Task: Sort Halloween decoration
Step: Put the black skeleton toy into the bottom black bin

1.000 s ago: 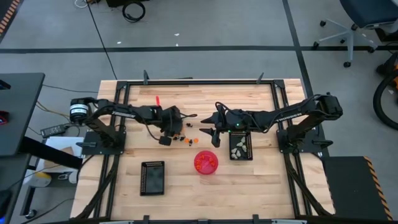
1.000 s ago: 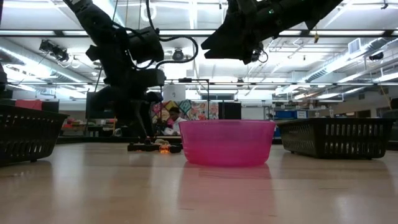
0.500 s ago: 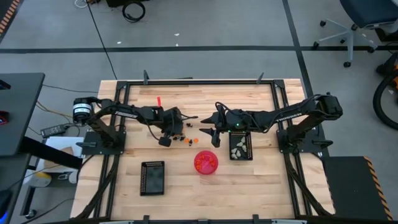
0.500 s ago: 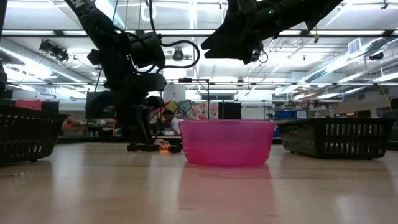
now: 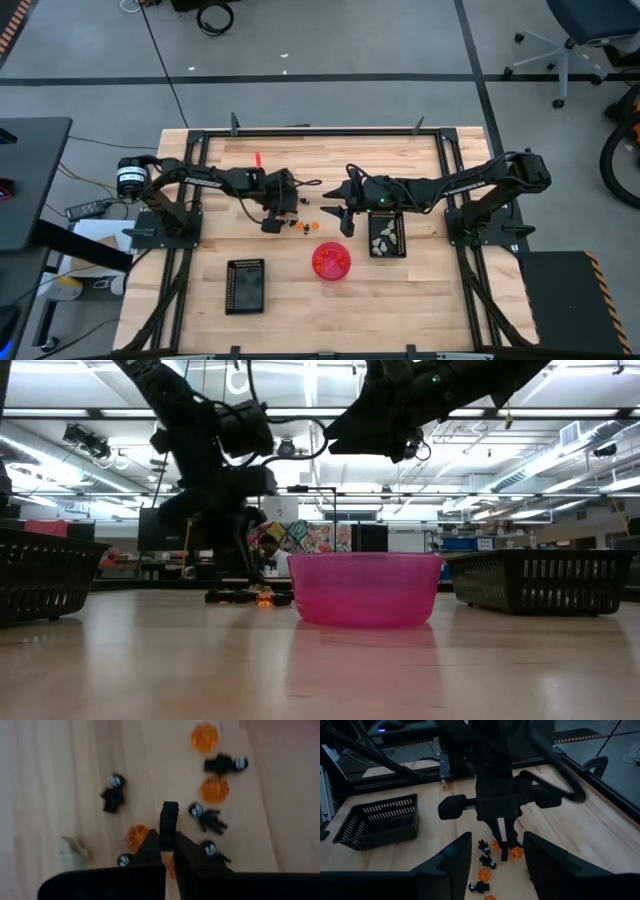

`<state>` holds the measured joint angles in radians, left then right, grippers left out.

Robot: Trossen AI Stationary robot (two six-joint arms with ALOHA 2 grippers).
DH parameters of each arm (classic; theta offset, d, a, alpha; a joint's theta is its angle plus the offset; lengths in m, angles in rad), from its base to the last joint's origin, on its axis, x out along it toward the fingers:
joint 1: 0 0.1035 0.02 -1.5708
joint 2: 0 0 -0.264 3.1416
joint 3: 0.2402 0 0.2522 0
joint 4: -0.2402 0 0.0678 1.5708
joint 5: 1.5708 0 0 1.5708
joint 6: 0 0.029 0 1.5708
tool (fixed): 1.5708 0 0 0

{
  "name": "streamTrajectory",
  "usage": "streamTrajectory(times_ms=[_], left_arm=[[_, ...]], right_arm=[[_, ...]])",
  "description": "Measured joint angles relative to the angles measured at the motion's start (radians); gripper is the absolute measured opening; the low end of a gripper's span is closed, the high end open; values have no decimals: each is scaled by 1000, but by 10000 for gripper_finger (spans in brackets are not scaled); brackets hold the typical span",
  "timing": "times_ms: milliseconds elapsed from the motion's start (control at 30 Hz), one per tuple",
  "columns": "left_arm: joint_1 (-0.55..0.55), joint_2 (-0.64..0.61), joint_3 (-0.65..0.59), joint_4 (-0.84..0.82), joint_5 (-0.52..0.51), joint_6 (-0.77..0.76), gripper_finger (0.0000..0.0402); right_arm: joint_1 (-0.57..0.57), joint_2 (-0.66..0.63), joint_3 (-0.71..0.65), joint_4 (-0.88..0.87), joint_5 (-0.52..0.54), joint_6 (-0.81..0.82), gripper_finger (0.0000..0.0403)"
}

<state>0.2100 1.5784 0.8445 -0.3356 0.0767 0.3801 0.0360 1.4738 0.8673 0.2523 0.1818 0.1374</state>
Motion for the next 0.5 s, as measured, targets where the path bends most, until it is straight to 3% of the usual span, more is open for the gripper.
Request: streamTrajectory(times_ms=[200, 500], left_arm=[[-2, -1, 126, -166, 6, -34, 9], [-69, -98, 178, -390, 215, -228, 9]], right_arm=[[0, -12, -1, -19, 6, -59, 182], [-43, -149, -1, -113, 60, -161, 182]])
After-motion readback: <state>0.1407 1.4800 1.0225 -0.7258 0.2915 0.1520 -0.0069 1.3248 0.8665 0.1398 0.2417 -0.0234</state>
